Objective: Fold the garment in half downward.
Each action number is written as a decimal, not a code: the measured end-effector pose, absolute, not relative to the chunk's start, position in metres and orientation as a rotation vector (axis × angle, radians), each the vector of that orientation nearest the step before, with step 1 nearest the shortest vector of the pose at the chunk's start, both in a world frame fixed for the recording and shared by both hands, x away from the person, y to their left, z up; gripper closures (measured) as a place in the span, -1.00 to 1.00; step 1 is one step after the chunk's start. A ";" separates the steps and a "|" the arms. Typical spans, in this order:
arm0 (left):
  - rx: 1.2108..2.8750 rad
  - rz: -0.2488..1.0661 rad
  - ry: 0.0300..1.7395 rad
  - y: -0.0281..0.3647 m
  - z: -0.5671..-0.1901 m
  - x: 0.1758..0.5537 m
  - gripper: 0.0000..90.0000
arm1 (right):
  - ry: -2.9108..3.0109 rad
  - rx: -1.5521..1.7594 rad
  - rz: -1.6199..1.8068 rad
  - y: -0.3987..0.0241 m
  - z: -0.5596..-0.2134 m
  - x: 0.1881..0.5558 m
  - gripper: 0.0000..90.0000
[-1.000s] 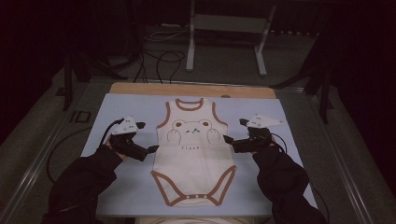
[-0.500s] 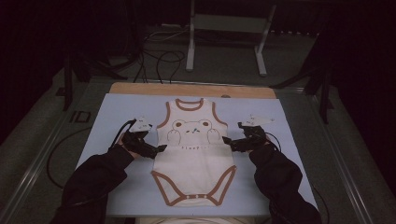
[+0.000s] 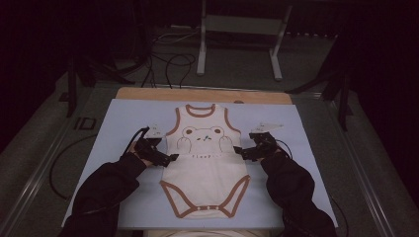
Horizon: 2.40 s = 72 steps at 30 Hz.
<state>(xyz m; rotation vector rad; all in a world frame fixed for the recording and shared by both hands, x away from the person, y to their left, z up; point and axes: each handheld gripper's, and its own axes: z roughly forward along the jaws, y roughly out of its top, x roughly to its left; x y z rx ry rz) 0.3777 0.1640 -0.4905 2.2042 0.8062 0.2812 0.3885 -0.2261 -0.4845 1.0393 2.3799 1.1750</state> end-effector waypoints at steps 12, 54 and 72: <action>2.281 0.248 0.879 0.160 -0.502 0.383 -0.97 | 2.447 1.129 1.044 -0.223 -0.501 0.402 -0.61; 2.275 0.237 1.052 0.146 -0.512 0.402 0.95 | 2.562 1.051 0.828 -0.203 -0.510 0.410 0.99; 2.261 0.209 1.009 0.155 -0.496 0.402 0.98 | 2.542 1.033 0.900 -0.210 -0.492 0.409 1.00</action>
